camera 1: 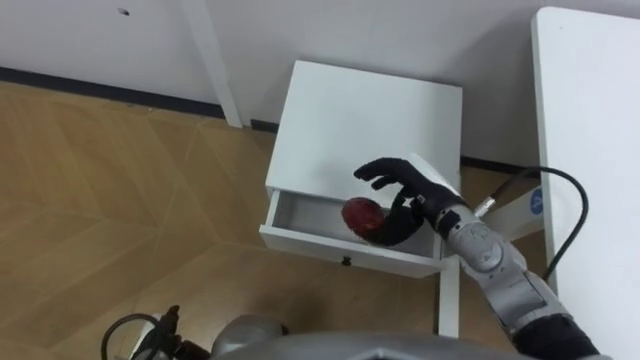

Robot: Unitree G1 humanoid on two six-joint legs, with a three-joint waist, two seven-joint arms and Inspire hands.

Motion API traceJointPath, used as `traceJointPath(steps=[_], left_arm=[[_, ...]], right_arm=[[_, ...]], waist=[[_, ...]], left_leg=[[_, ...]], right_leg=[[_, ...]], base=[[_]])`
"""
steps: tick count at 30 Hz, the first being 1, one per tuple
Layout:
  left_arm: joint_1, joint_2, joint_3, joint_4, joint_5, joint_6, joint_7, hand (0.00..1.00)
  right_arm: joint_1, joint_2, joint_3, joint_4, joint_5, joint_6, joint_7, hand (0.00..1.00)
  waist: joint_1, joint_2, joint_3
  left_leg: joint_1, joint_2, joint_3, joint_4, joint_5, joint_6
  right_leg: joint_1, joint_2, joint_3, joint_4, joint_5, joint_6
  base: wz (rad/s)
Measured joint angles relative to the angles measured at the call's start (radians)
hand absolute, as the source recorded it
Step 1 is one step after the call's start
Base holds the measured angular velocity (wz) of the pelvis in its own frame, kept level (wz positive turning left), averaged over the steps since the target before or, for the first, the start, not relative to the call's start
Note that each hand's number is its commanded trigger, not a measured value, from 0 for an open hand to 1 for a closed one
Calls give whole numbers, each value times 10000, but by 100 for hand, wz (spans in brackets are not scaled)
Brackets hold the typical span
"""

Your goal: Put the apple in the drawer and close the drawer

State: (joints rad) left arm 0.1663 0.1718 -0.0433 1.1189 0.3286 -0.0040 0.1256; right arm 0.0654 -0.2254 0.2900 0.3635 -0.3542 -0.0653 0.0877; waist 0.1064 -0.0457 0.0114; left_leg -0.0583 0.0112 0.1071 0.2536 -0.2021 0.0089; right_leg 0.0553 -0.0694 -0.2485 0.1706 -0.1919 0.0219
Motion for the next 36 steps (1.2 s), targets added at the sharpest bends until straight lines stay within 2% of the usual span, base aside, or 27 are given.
traceJointPath(steps=[6,10,16,23,25,29,32,36], left_arm=[[35,-23,-1,2,7,57,8,0],[158,-22,186,4,110,64,9,0],[379,-15,330,-17,116,115,12,0],[441,-21,350,-2,110,115,25,0],[525,-33,434,-5,131,120,119,0],[674,-24,602,5,58,197,213,0],[755,-35,608,-6,65,219,222,0],[884,-90,849,21,91,300,222,0]], right_arm=[[1,20,-7,0,55,0,-383,0],[1,169,-457,0,27,-28,-642,0],[1,165,-838,0,35,-63,-955,0],[59,180,-838,241,116,-92,-995,0],[131,187,-850,658,106,-94,-1158,0],[131,178,-889,1991,668,-270,-1404,0],[361,186,-1189,2962,1023,-209,-1446,0],[687,233,-1525,4655,1357,-342,-1885,0]], waist=[[-17,50,1],[-206,60,-13],[-472,6,-54],[-482,-56,-91],[-432,-72,-100],[-474,-18,-78],[-496,-42,-93],[-519,-21,-121]], left_leg=[[1,1,-11,58,-1,2],[-1,-13,-34,34,7,15],[-6,-10,-30,22,7,15],[197,-12,56,-36,8,17],[401,1,180,-134,8,16],[604,-1,204,-192,3,21],[626,67,201,-196,-4,28],[715,76,234,-227,-8,28]], right_leg=[[35,-1,-13,4,10,12],[39,-3,-19,-1,11,15],[28,-2,-19,-2,11,16],[167,-7,62,-10,12,18],[279,3,229,-23,13,19],[463,-1,231,-17,11,23],[477,-6,254,-3,9,26],[574,1,286,-6,9,26]], base=[[0],[0],[0],[-3],[-14],[-4],[-1],[0]])
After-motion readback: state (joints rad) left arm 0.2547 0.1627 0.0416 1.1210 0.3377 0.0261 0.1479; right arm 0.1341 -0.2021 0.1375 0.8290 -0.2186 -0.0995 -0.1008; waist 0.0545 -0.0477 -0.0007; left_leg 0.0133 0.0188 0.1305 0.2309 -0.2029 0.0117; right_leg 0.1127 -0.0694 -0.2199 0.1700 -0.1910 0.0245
